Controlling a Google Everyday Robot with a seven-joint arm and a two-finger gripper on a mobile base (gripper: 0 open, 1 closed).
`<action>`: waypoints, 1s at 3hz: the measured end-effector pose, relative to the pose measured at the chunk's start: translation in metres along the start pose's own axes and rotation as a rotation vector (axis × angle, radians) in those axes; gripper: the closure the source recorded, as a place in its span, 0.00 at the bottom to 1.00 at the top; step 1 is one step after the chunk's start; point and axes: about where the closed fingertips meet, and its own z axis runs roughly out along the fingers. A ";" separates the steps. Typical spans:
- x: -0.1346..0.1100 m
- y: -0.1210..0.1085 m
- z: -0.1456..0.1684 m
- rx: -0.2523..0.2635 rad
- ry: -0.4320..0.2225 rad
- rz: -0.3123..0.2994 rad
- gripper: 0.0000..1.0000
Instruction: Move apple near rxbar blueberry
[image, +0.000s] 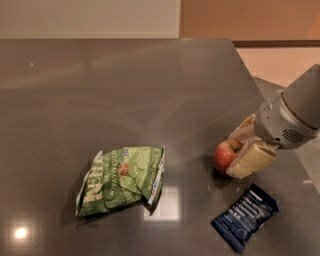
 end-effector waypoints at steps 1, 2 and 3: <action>0.006 0.008 -0.002 -0.002 -0.002 -0.006 0.36; 0.006 0.008 -0.003 0.000 -0.001 -0.008 0.12; 0.005 0.009 -0.003 0.001 0.000 -0.010 0.00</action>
Offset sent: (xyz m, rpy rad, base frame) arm -0.0083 -0.0040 -0.0006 0.0014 -0.0011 0.0061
